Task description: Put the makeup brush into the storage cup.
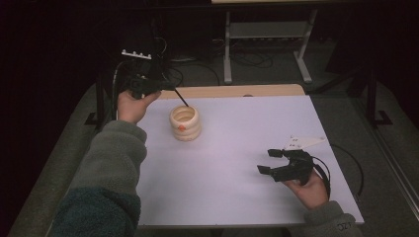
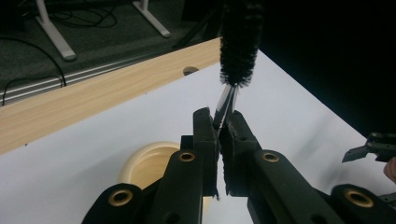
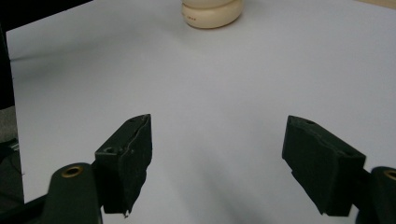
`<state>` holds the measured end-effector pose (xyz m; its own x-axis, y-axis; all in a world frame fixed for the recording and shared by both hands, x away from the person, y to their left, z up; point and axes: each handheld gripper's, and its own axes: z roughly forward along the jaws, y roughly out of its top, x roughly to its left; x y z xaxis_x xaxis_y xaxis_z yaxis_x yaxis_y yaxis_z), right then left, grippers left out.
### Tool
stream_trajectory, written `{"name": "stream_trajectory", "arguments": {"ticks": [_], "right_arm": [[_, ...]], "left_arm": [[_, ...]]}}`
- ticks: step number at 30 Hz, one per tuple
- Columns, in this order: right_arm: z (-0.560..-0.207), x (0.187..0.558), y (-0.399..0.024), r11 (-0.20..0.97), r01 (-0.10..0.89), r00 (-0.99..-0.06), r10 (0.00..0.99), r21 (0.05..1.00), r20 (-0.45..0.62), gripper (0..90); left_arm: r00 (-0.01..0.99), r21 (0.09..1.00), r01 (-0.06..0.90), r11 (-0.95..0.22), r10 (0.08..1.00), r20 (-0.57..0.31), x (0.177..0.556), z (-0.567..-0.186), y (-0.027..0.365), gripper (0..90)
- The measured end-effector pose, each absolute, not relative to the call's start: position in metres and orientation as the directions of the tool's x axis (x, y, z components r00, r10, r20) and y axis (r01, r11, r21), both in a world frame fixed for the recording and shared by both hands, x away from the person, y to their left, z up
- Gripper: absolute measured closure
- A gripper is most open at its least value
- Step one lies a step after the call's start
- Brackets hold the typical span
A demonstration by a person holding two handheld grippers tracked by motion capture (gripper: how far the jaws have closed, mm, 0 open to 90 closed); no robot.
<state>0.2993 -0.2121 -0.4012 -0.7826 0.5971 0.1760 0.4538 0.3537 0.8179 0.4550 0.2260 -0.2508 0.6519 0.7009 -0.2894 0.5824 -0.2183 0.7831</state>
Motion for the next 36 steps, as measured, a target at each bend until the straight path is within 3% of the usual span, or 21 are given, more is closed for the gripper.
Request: {"name": "stream_trajectory", "arguments": {"ticks": [36], "right_arm": [[-0.401, 0.297, -0.210, 0.362, 0.447, -0.785, 0.598, 0.818, 0.164, 23.1]], "left_arm": [[0.563, 0.744, 0.647, -0.168, 0.763, -0.317, 0.458, -0.305, 0.233, 84.9]]}}
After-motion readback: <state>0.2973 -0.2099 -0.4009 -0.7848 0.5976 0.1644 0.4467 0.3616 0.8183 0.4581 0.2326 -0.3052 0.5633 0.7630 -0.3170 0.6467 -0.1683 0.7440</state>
